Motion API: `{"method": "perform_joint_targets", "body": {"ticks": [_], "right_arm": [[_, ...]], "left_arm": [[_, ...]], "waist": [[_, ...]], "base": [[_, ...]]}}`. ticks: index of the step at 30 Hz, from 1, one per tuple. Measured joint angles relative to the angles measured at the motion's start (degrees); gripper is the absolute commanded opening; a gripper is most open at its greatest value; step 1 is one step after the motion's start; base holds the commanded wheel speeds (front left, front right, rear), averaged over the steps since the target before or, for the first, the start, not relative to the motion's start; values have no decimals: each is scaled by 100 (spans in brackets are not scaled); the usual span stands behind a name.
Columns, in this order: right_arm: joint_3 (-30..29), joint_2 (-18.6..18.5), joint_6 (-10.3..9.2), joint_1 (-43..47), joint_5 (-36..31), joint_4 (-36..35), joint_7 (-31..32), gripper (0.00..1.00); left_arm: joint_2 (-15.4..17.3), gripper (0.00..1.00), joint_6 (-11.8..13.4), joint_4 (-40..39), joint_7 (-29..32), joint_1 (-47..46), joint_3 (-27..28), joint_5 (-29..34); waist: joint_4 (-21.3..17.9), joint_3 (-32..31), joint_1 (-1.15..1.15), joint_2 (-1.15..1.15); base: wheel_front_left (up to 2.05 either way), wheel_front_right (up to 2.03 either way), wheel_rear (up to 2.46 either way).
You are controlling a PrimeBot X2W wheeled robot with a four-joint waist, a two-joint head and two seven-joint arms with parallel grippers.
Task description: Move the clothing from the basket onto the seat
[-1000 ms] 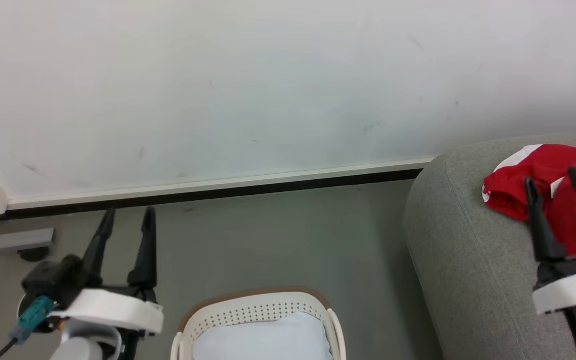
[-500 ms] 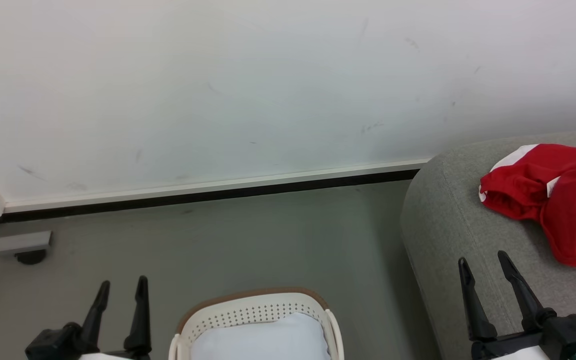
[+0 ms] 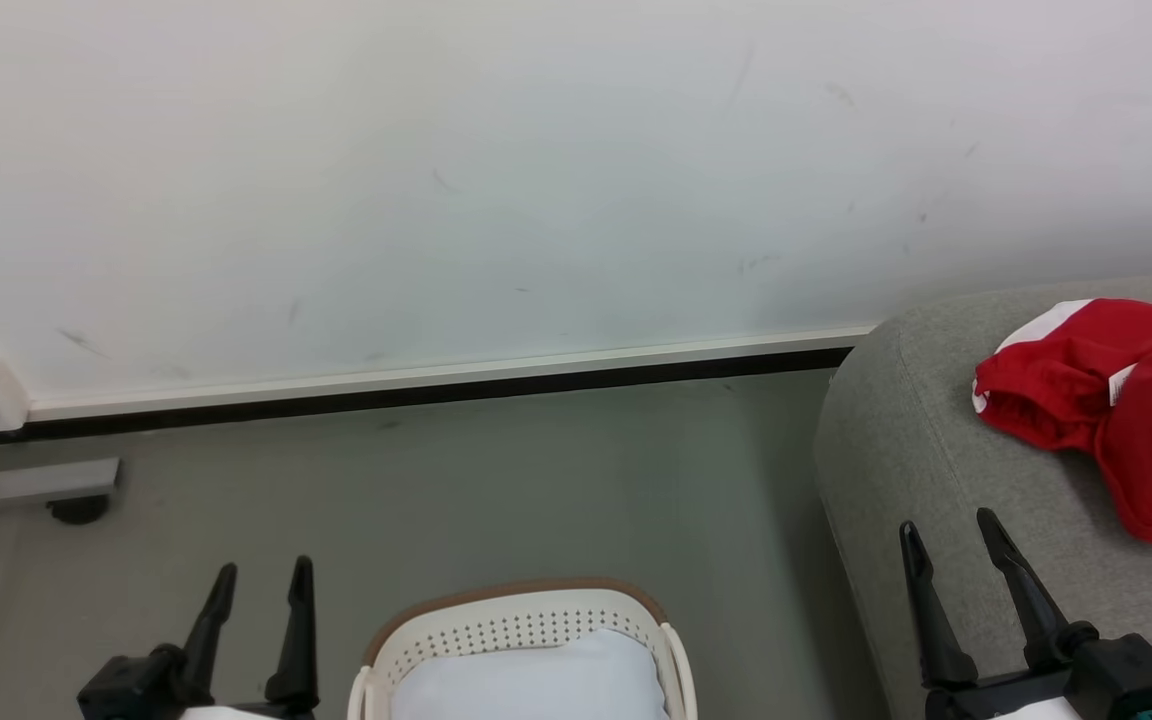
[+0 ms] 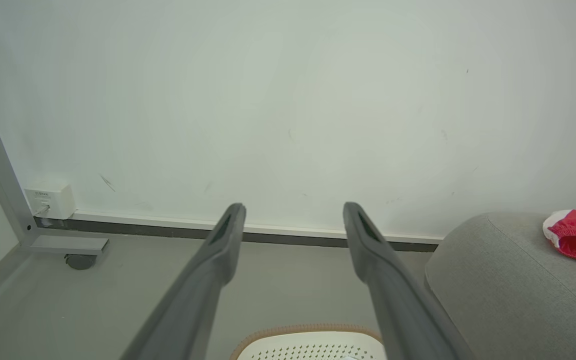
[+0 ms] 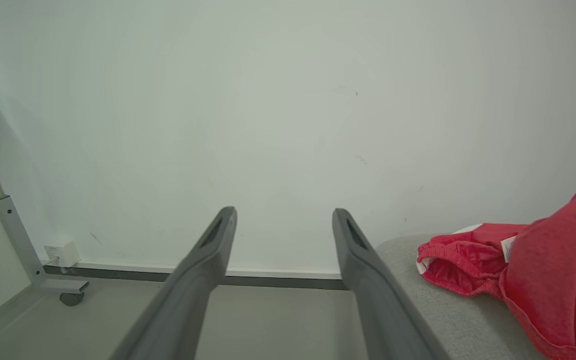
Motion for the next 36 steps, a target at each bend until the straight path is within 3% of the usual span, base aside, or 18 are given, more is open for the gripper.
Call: {"method": "perform_joint_targets", "body": {"ticks": [12, 13, 19, 36], "right_arm": [[77, 1, 0, 1, 129, -1, 0, 100], [81, 1, 0, 1, 136, 0, 0, 0], [94, 2, 1, 157, 229, 233, 37, 0], [-63, -70, 1, 144, 2045, 325, 392, 0]], "left_arm": [[-48, 100, -9, 16, 0, -19, -54, -32], [-47, 0, -10, 18, 0, -21, -73, -74], [-126, 0, -8, 283, 49, 153, -101, -148], [-135, 0, -8, 247, 505, 102, 4, -1838]], "waist": [[27, 25, 0, 0], [29, 25, 0, 0], [33, 26, 1, 0], [67, 35, 1, 0]], "base": [[0, 0, 0], [0, 0, 0], [0, 0, 0], [0, 0, 0]]}}
